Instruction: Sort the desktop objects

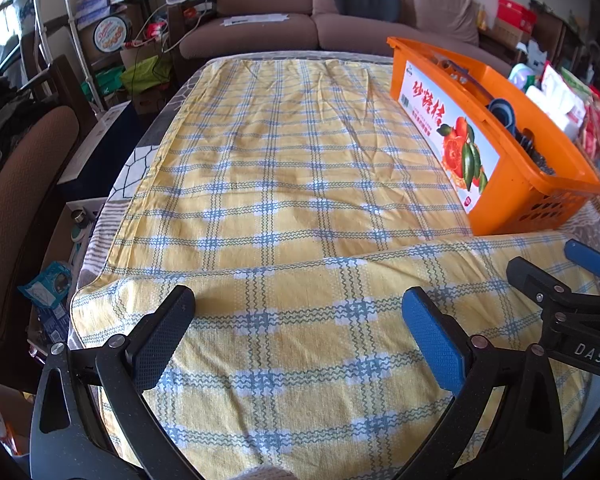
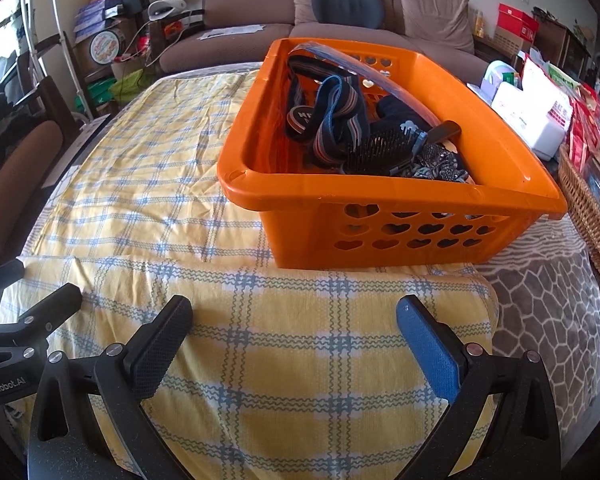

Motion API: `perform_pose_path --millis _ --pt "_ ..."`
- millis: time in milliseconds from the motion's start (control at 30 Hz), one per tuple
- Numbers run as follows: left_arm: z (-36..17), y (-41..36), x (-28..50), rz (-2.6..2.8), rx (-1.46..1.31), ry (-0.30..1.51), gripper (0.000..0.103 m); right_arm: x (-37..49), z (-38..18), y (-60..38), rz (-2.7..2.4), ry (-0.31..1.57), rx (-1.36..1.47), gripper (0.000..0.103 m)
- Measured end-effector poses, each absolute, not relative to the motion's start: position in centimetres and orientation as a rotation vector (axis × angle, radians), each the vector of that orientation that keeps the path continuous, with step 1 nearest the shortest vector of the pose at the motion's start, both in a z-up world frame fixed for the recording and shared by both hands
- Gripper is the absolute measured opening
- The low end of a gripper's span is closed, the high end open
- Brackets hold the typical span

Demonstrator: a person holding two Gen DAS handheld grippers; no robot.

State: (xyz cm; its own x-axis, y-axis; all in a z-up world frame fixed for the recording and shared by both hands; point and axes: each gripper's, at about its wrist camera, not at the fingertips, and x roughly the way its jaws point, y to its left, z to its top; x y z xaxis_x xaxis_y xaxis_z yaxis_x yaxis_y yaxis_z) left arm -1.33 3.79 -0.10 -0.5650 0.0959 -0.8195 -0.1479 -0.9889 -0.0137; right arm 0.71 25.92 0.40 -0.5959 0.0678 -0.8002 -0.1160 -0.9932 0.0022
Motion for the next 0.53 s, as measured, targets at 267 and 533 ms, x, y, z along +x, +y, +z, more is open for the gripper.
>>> perform_pose_path --millis 267,533 --pt "-0.11 3.78 -1.21 2.662 -1.384 0.083 0.103 0.73 0.40 25.93 2.716 0.080 -1.359 0.103" --pt "-0.04 3.82 -1.24 2.663 -1.385 0.087 0.103 0.71 0.39 25.92 2.716 0.080 -1.359 0.103"
